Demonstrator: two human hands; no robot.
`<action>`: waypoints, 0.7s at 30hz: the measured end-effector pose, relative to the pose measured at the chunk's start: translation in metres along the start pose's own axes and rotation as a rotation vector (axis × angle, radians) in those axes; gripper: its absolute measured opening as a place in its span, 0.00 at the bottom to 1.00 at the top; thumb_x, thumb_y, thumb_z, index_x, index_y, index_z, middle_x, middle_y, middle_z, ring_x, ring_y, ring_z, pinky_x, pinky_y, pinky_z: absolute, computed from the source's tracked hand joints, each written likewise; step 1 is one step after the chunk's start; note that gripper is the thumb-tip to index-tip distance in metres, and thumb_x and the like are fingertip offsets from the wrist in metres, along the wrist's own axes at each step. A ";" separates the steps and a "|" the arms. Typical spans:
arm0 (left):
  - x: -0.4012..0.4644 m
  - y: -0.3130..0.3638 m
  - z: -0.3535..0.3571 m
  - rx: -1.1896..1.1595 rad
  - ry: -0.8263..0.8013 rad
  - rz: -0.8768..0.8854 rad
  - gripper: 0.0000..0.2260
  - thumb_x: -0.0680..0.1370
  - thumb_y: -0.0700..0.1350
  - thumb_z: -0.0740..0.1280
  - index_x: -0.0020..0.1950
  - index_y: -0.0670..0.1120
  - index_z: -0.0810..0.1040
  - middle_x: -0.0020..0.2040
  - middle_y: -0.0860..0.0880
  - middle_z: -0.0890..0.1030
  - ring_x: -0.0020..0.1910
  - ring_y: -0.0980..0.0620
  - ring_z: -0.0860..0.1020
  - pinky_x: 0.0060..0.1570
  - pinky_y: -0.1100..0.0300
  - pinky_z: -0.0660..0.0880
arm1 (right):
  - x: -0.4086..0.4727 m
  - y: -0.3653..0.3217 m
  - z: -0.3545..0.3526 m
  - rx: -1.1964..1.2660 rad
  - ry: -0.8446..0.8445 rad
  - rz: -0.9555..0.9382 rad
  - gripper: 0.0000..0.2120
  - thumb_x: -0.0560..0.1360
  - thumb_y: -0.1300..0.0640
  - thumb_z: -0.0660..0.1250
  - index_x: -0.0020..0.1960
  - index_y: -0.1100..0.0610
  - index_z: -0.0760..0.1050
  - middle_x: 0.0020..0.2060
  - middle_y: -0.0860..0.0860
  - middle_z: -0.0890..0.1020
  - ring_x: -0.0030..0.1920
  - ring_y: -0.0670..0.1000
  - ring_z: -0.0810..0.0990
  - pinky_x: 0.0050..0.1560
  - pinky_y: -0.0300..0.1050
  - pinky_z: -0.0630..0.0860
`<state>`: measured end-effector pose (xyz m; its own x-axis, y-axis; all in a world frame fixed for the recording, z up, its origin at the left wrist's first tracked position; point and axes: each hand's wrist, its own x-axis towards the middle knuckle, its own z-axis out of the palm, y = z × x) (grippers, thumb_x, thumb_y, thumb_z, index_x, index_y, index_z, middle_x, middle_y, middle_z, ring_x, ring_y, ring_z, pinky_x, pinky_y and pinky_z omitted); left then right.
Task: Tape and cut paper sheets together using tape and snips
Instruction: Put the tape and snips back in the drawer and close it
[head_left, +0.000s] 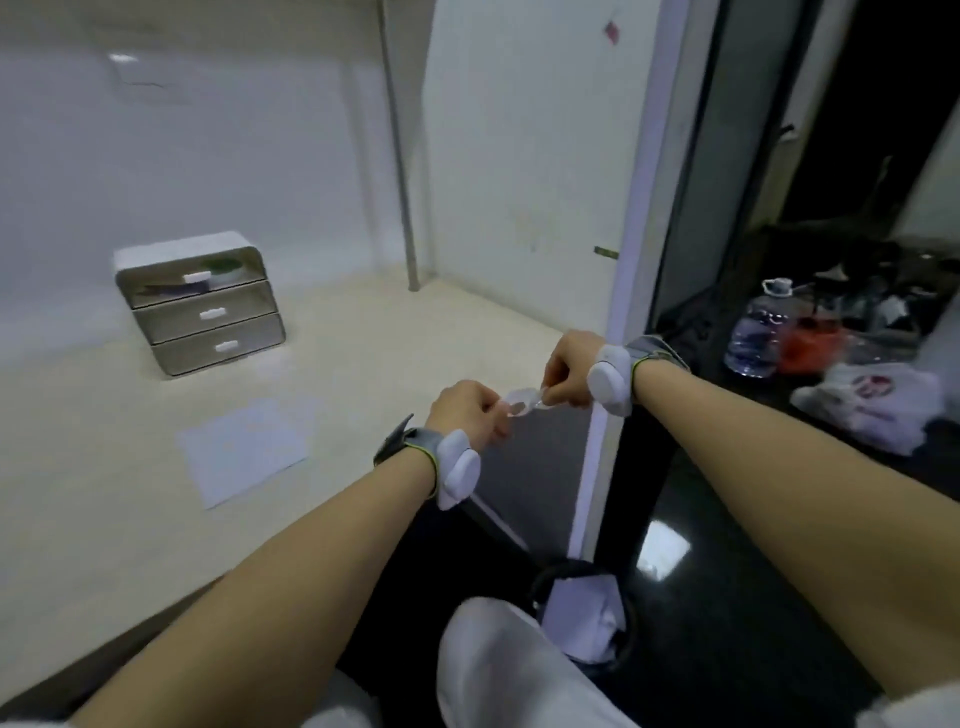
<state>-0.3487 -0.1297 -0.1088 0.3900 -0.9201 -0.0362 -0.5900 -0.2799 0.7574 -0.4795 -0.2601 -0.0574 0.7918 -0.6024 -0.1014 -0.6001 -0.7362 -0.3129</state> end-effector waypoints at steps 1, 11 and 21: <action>0.001 -0.001 0.010 0.012 -0.021 0.004 0.12 0.79 0.44 0.62 0.39 0.44 0.81 0.38 0.46 0.85 0.38 0.48 0.84 0.45 0.58 0.80 | -0.004 0.008 0.005 0.010 -0.018 0.022 0.06 0.71 0.56 0.72 0.42 0.58 0.84 0.29 0.52 0.82 0.23 0.43 0.76 0.40 0.45 0.81; 0.068 -0.060 0.180 0.186 -0.346 -0.150 0.14 0.73 0.48 0.61 0.43 0.39 0.80 0.40 0.41 0.85 0.40 0.42 0.83 0.44 0.50 0.81 | 0.000 0.171 0.164 0.150 -0.317 0.336 0.10 0.72 0.58 0.70 0.49 0.63 0.83 0.39 0.52 0.81 0.40 0.50 0.79 0.38 0.40 0.75; 0.141 -0.145 0.274 0.248 -0.532 -0.371 0.10 0.80 0.41 0.61 0.54 0.39 0.80 0.49 0.40 0.84 0.47 0.43 0.83 0.37 0.62 0.73 | 0.056 0.238 0.308 0.262 -0.562 0.552 0.14 0.76 0.55 0.65 0.58 0.61 0.78 0.59 0.58 0.80 0.61 0.58 0.78 0.56 0.44 0.74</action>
<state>-0.4017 -0.2940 -0.4029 0.2350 -0.7433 -0.6263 -0.6539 -0.5977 0.4639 -0.5428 -0.3744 -0.4287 0.3722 -0.5606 -0.7397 -0.9279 -0.2425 -0.2831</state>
